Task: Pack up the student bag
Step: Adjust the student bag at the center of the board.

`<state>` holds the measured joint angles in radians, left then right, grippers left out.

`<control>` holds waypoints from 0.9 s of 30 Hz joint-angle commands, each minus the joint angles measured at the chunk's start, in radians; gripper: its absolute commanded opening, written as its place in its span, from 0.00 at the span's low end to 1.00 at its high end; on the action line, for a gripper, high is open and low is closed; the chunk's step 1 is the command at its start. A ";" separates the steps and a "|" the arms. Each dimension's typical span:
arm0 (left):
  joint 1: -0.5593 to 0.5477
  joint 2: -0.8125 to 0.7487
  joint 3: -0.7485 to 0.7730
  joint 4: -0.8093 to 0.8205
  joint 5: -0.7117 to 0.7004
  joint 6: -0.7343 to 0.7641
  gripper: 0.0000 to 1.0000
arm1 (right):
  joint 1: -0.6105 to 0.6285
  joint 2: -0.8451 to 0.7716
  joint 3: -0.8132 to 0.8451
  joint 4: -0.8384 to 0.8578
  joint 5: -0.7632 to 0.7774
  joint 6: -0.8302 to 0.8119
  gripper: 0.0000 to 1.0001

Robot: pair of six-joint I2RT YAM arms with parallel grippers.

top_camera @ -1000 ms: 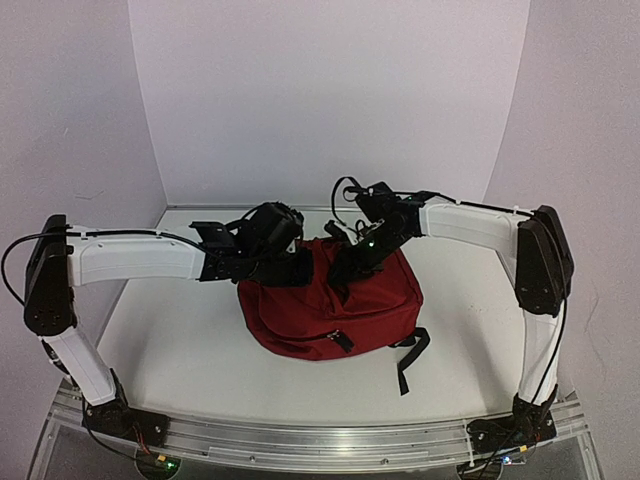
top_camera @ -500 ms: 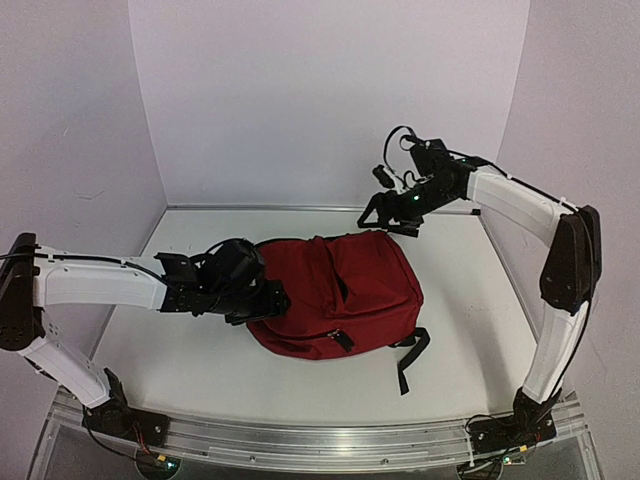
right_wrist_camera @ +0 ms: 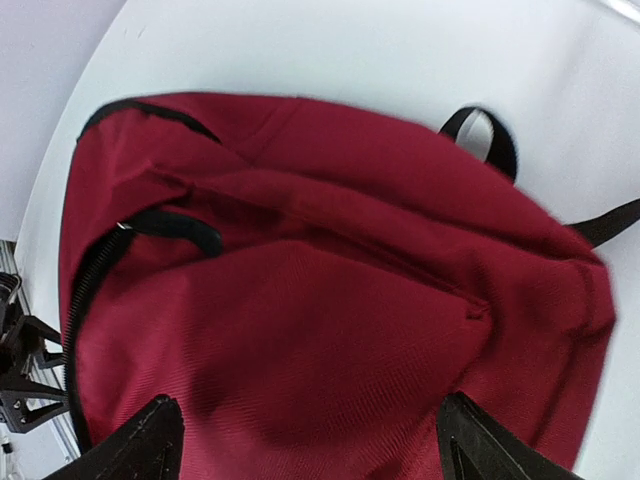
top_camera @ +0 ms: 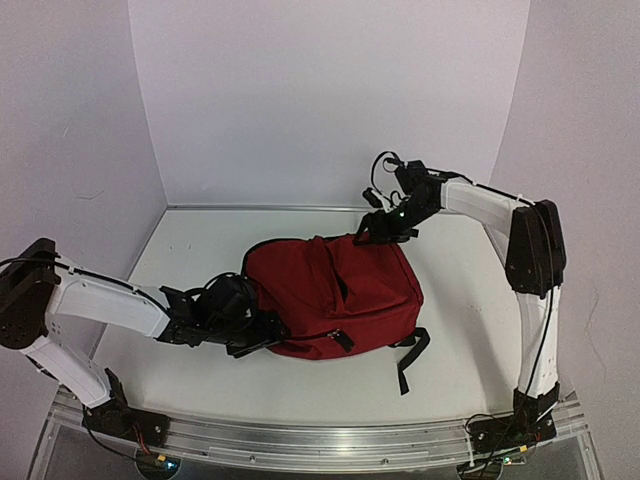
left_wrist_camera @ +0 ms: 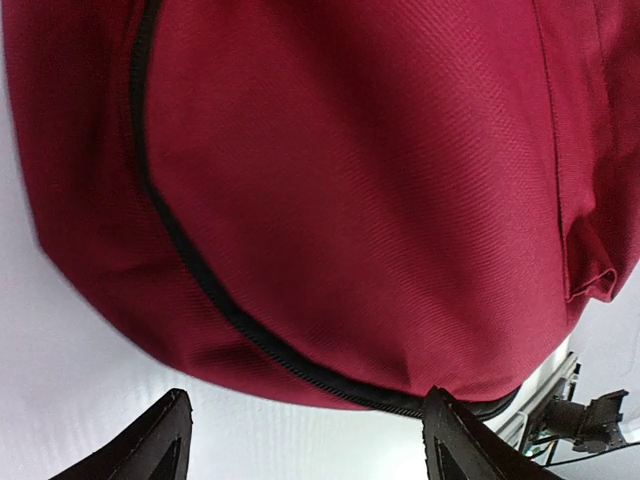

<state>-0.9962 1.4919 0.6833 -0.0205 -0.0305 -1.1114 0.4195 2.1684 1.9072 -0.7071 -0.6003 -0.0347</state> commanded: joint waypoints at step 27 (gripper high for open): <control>0.495 0.090 0.388 -0.106 0.236 0.288 0.80 | 0.035 -0.364 -0.361 0.003 -0.234 -0.013 0.91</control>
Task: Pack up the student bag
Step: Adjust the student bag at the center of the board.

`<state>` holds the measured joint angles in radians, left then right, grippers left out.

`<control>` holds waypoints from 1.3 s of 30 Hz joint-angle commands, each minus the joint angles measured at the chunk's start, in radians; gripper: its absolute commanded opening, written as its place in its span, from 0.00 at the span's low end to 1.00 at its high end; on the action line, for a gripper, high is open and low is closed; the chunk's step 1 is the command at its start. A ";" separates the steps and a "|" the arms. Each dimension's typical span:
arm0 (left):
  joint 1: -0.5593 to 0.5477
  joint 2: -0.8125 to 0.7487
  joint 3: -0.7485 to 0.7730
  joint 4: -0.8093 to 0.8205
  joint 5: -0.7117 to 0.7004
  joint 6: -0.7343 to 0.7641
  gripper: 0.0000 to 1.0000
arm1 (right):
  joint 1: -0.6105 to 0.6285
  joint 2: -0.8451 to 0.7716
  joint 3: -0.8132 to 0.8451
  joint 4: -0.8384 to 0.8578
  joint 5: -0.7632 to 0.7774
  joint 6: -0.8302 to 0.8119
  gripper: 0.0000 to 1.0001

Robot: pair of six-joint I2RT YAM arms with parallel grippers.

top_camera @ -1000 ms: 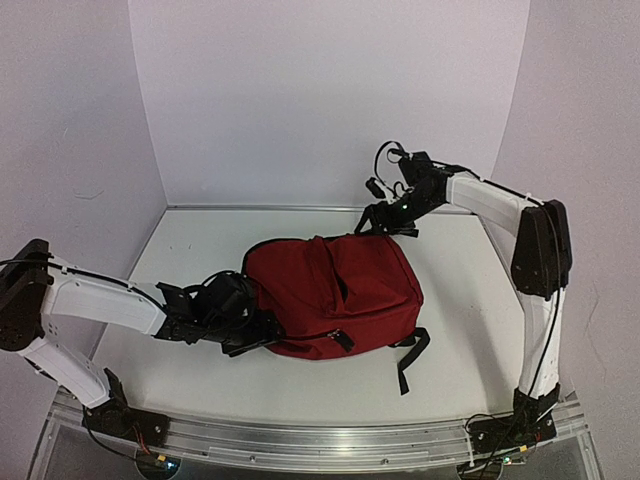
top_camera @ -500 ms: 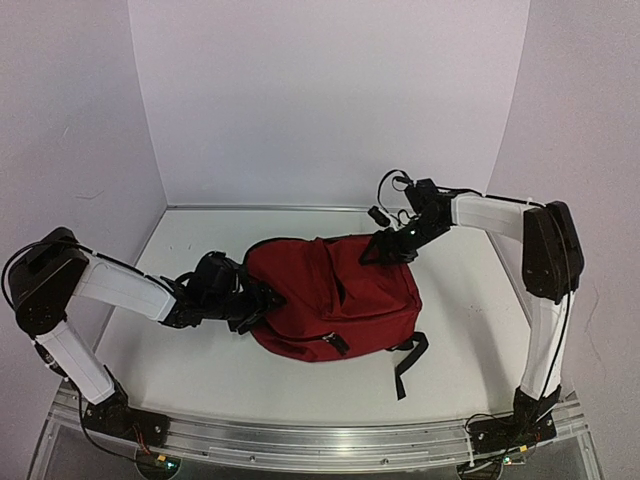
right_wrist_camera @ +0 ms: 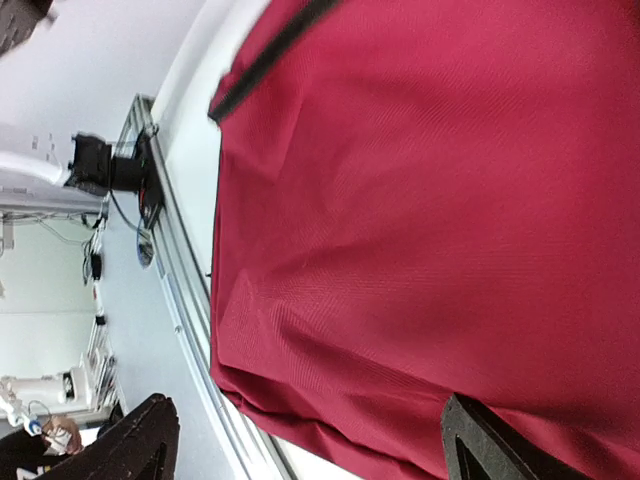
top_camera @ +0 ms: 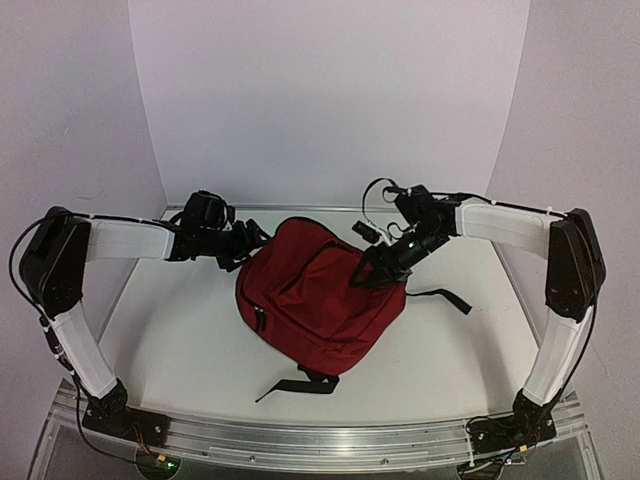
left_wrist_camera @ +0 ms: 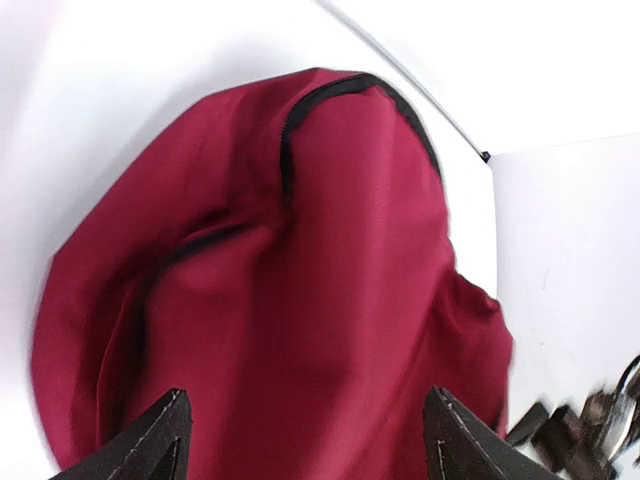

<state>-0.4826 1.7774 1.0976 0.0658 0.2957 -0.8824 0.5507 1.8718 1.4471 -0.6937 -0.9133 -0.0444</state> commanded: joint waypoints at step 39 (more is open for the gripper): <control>0.075 0.073 0.277 -0.286 0.059 0.246 0.71 | 0.202 -0.063 -0.049 0.009 -0.024 -0.052 0.78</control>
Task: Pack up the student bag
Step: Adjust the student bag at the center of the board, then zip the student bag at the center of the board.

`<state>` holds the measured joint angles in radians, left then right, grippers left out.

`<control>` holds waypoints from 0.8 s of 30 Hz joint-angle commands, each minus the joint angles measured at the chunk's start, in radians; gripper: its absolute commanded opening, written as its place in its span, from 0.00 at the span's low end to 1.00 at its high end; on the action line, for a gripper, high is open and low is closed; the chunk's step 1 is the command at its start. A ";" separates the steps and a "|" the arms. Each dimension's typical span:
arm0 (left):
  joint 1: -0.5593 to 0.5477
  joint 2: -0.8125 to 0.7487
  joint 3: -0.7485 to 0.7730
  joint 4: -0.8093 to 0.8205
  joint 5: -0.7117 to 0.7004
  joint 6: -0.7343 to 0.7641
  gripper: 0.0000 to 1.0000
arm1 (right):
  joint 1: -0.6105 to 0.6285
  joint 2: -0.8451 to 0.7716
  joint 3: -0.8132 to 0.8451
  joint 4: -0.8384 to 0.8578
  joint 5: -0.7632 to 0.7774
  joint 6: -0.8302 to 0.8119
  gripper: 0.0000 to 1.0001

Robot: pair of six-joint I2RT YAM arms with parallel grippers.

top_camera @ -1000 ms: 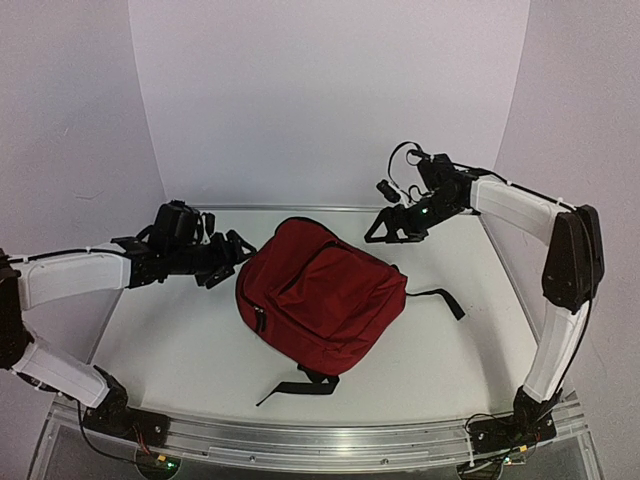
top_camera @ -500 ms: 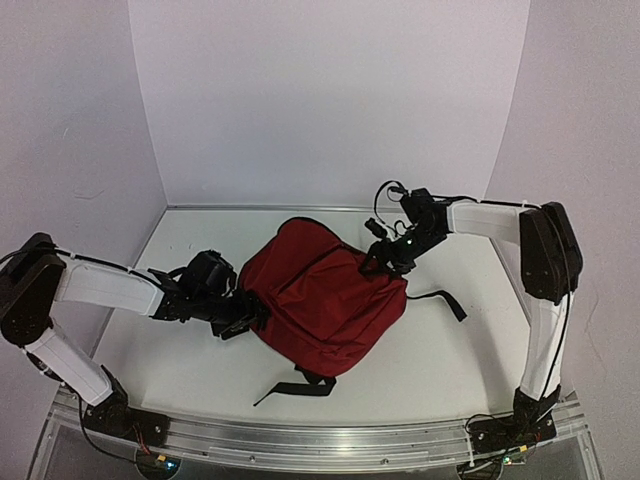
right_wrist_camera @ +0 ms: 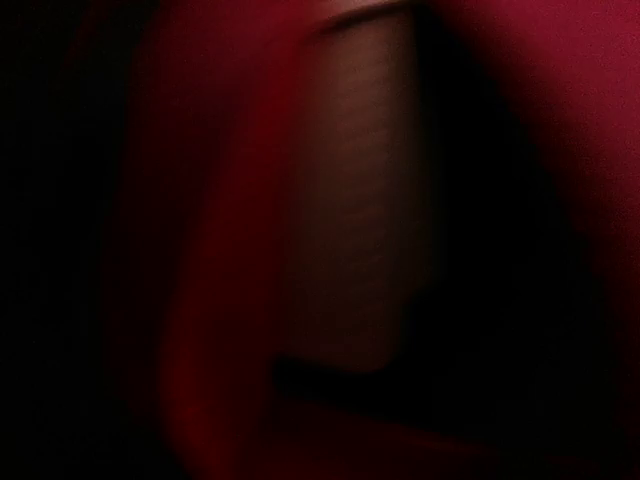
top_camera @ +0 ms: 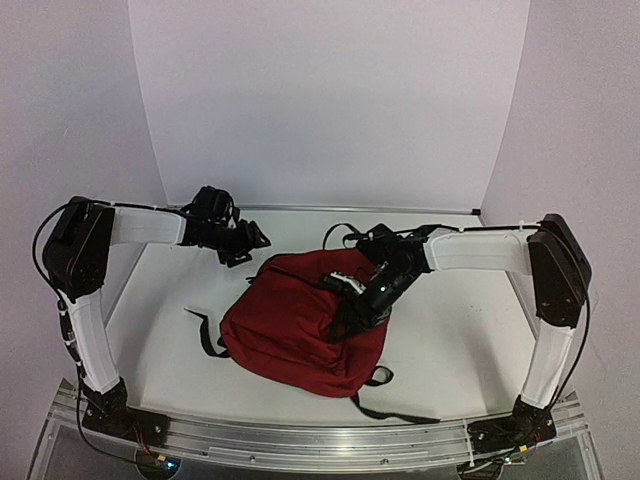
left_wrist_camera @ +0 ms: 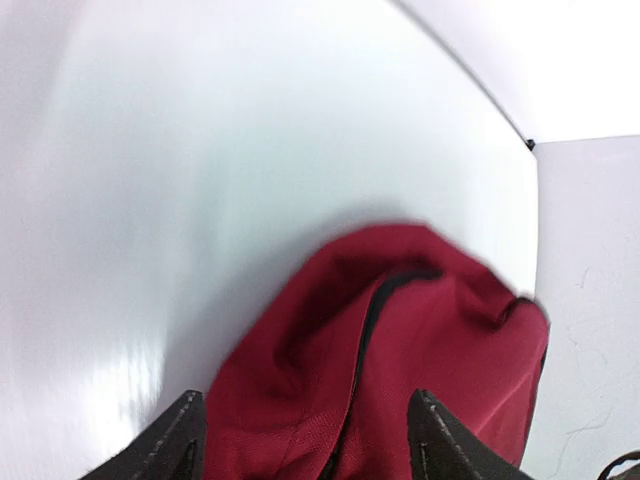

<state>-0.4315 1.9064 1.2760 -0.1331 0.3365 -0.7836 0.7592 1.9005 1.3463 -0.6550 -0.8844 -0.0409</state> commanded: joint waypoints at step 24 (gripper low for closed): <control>-0.484 -0.298 -0.094 -0.193 -0.081 0.337 0.22 | -0.083 -0.044 0.266 -0.046 0.274 -0.020 0.48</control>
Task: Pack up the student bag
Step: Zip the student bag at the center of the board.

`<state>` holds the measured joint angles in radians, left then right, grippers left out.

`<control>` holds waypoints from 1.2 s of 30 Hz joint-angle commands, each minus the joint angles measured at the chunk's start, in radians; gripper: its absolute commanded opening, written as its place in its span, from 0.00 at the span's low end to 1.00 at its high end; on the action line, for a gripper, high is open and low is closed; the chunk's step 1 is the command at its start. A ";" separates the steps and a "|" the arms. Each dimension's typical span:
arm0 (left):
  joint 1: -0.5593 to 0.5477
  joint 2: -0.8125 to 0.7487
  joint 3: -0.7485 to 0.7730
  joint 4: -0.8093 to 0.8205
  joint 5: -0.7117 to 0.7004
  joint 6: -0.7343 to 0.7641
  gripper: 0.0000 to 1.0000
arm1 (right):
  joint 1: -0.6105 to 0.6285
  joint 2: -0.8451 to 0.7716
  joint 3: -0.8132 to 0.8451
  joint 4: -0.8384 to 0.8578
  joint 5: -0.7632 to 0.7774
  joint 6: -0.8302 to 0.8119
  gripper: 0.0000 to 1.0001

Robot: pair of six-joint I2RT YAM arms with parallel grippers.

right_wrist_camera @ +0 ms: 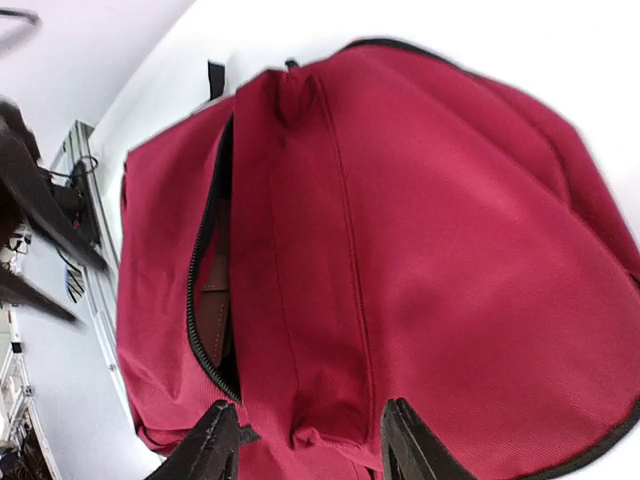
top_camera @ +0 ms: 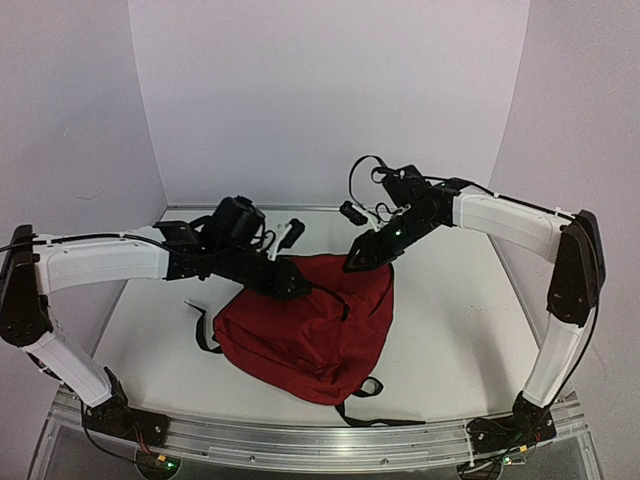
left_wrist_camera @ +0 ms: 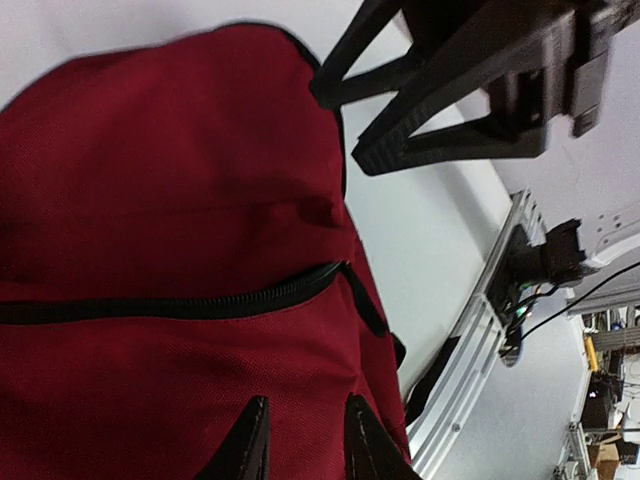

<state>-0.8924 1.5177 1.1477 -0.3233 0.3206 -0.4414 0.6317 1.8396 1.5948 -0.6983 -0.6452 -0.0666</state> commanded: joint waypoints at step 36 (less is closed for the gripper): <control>-0.022 0.151 -0.117 0.003 -0.272 -0.521 0.24 | 0.182 0.027 -0.052 -0.020 0.454 -0.154 0.49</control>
<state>-0.9257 1.6485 1.0729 -0.1695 0.1017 -0.9437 0.8064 1.9321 1.5352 -0.6774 -0.3064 -0.1834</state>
